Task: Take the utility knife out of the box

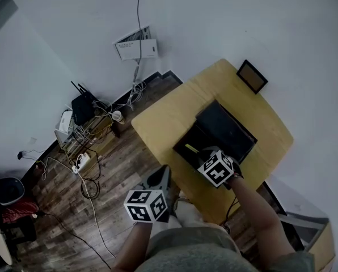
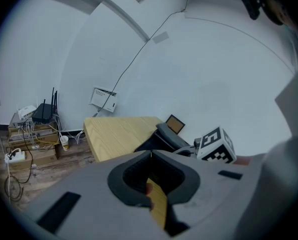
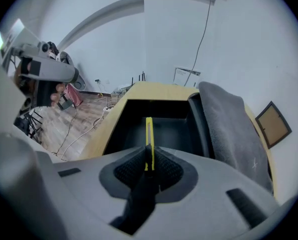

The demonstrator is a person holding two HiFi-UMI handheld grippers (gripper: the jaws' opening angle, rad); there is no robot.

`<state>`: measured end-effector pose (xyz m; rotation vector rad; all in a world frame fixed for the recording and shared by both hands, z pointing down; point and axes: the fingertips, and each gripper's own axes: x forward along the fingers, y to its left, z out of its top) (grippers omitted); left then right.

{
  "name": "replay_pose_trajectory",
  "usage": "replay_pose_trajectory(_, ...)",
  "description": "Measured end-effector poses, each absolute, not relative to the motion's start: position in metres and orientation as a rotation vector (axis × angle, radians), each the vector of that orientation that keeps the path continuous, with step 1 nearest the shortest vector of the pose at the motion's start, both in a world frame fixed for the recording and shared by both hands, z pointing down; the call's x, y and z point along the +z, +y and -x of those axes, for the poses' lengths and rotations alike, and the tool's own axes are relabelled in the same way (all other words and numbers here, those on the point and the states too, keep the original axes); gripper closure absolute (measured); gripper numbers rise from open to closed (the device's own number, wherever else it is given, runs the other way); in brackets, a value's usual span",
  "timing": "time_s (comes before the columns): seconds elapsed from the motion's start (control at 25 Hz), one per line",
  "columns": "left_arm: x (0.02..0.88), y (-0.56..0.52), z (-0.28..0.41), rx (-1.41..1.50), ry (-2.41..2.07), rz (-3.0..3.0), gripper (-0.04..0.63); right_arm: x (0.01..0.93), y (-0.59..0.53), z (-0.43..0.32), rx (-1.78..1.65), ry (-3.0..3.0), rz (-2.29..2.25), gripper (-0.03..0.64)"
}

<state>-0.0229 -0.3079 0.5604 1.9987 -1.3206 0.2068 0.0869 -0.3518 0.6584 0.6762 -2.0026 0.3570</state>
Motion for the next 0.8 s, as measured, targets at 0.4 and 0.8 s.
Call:
replay_pose_trajectory(0.4,0.538,-0.278,0.021,0.191,-1.245,-2.093,0.592,0.604,-0.323,-0.090,0.326,-2.031,-0.904,0.574)
replay_pose_trajectory(0.8,0.513,-0.231,0.025,0.172,-1.167,-2.197,0.592,0.552,-0.264,-0.088,0.337,-2.076,-1.180,0.574)
